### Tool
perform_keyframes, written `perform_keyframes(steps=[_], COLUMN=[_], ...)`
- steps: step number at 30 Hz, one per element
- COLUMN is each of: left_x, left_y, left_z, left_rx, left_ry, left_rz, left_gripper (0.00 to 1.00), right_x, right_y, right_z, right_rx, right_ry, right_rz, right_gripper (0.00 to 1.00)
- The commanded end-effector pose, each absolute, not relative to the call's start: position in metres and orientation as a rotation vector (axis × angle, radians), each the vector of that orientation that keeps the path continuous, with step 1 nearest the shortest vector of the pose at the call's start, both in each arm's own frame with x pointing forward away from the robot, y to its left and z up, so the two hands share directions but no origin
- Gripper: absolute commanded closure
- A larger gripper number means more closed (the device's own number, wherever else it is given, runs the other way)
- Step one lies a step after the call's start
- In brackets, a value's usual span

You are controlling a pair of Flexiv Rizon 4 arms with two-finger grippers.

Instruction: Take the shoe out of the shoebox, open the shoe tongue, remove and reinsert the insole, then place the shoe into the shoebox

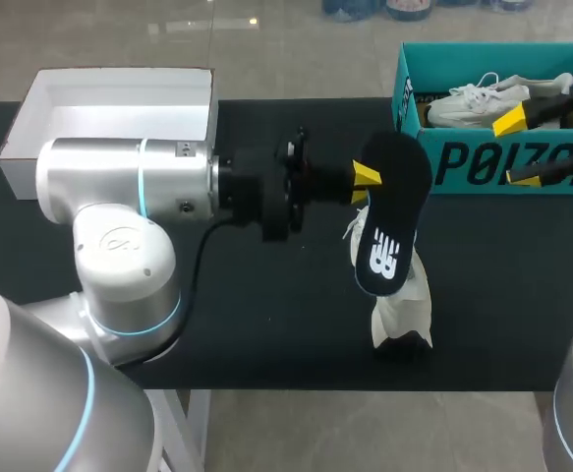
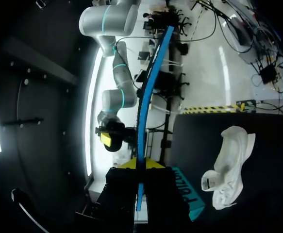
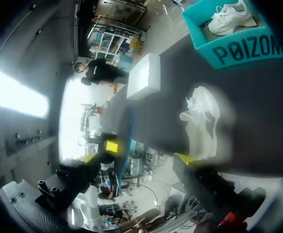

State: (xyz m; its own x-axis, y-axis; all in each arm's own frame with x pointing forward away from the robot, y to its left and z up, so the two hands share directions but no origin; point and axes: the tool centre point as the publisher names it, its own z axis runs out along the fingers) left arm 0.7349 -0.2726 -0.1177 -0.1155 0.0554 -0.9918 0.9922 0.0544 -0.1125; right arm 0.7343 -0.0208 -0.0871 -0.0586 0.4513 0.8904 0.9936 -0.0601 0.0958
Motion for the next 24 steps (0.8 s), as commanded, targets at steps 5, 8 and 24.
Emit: perform_keyframes(steps=[5,8,24], left_x=[0.729,0.728,0.728], left_y=[-0.27,-0.27,-0.269], left_z=[-0.12,-0.121,-0.125], left_rx=[1.167,1.167,1.156], left_ry=[1.396,1.406,1.432], left_rz=[-1.24,-1.246,-1.28], left_gripper=[1.0,1.0,1.0], right_x=[0.723,0.723,0.677], right_y=[-0.025,-0.025,-0.072], right_z=[-0.078,-0.078,-0.097], right_rx=[-1.645,-1.645,-1.543], right_ry=[-1.61,-1.61,-2.169], right_rz=[-1.044,-1.044,-0.972], right_gripper=[0.0,0.0,0.0])
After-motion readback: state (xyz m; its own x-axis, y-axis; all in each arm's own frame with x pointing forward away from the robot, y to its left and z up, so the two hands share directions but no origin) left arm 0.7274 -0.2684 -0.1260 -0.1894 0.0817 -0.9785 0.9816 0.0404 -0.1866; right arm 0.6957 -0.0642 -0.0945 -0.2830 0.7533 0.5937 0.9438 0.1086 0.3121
